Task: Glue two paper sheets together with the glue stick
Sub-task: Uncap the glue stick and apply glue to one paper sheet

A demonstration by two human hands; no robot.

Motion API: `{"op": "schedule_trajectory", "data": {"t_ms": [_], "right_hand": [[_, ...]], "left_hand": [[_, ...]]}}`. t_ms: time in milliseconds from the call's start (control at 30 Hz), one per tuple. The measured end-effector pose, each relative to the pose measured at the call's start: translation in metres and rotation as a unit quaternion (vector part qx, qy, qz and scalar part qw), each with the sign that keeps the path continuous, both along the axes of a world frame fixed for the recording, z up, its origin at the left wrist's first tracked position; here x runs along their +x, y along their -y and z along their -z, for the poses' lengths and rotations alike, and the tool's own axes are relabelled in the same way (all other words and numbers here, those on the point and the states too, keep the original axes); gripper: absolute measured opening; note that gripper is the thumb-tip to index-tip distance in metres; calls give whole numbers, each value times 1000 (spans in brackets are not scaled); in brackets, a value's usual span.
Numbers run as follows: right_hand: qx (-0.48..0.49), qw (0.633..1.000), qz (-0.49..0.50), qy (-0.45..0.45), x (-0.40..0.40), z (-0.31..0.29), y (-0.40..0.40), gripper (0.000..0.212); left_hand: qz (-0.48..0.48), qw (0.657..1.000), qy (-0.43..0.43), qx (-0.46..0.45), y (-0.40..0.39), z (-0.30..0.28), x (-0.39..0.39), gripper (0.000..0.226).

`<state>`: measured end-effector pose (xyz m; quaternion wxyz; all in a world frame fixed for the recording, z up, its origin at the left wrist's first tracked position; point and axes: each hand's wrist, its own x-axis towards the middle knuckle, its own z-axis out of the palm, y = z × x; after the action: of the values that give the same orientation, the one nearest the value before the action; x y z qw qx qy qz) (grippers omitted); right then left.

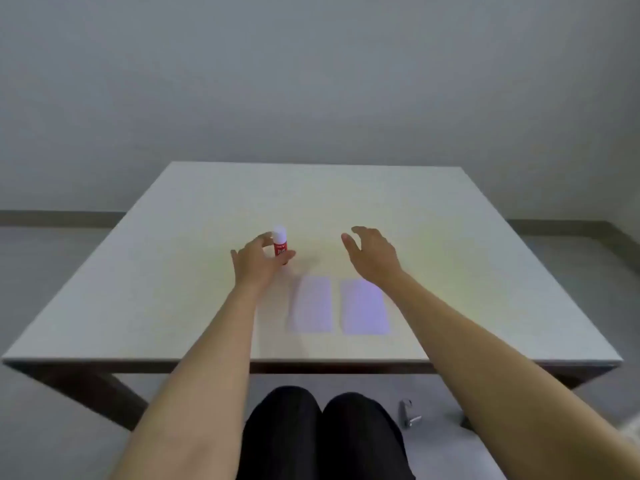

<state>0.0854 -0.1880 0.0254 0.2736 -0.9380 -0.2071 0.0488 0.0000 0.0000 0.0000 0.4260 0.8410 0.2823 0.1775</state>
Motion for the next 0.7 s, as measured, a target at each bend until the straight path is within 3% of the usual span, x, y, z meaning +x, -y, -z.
{"op": "schedule_trajectory", "data": {"t_ms": [67, 200, 333, 433, 533, 700], "right_hand": [[32, 999, 2, 6, -2, -2, 0, 48], [113, 993, 0, 24, -3, -15, -8, 43], [254, 956, 28, -145, -11, -41, -22, 66], [221, 948, 25, -229, -22, -47, -26, 83], [240, 945, 7, -224, -28, -42, -26, 62], [300, 896, -105, -310, -28, -46, -10, 16]], "left_hand": [[2, 1000, 14, 4, 1, 1, 0, 23], [23, 997, 71, -3, 4, -5, -4, 12], [141, 977, 78, 141, 14, -22, -1, 29], [193, 957, 94, 193, 24, -34, -4, 40], [213, 943, 116, 229, 27, -42, -11, 42], [214, 939, 112, 244, 23, -48, -19, 46]]}}
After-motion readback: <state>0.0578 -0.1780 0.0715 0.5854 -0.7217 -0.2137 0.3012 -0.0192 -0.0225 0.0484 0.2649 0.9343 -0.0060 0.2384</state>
